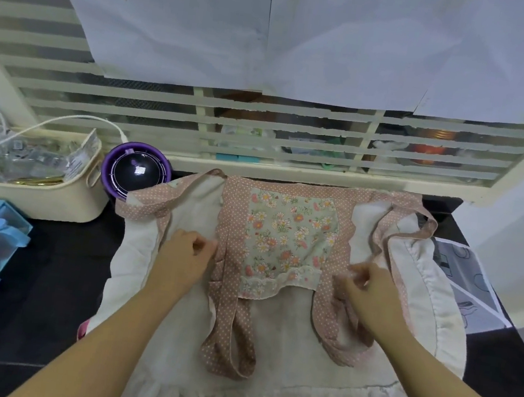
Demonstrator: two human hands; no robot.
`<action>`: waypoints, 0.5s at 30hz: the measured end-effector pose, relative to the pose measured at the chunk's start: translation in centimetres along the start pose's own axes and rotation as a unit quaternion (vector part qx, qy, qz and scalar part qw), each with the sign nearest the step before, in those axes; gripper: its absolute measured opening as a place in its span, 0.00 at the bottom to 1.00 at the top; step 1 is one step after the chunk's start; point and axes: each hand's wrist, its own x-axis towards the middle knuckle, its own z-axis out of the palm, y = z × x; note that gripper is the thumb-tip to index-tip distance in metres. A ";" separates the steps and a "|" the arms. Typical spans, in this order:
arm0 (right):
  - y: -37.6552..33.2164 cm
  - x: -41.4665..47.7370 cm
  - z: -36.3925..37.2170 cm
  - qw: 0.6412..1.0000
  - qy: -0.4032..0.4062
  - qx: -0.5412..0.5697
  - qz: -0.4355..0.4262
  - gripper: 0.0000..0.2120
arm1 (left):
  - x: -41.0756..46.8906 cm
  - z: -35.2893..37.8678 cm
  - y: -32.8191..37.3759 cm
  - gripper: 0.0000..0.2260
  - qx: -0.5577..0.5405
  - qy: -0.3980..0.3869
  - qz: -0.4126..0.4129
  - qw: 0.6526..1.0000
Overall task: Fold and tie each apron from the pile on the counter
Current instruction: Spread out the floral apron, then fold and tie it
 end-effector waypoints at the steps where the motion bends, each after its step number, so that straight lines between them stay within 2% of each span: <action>1: -0.2 -1.0 0.5 1.000 -0.024 0.015 0.005 0.11 | -0.6 0.0 0.1 0.16 0.007 -0.007 -0.015 1.000; 3: -0.4 -2.6 1.6 0.997 -0.066 0.028 0.019 0.13 | -1.8 0.4 0.3 0.19 0.028 -0.102 -0.054 0.993; 5: -0.3 -3.5 2.5 0.993 -0.115 -0.010 0.024 0.16 | -2.6 1.2 0.4 0.19 0.056 -0.184 -0.070 0.979; 7: 0.1 -3.9 3.2 0.979 -0.178 -0.099 0.008 0.20 | -3.2 1.8 0.9 0.13 0.022 -0.183 -0.077 0.980; 9: 0.5 -3.8 3.5 0.963 -0.220 -0.154 -0.007 0.20 | -3.5 2.0 1.6 0.10 -0.013 -0.120 -0.054 0.991; 11: 0.9 -3.7 3.3 0.960 -0.231 -0.161 -0.005 0.16 | -3.7 1.8 2.8 0.13 -0.109 -0.055 -0.038 0.992; 12: 1.0 -3.6 3.0 0.959 -0.233 -0.161 -0.009 0.14 | -3.7 1.7 3.6 0.11 -0.184 -0.056 -0.044 0.980; 13: 1.1 -3.4 2.5 0.958 -0.239 -0.160 -0.013 0.12 | -3.8 1.6 4.5 0.10 -0.255 -0.081 -0.052 0.962; 15: 1.3 -3.2 1.6 0.957 -0.262 -0.128 -0.010 0.12 | -4.4 2.3 6.2 0.07 -0.365 -0.188 -0.067 0.909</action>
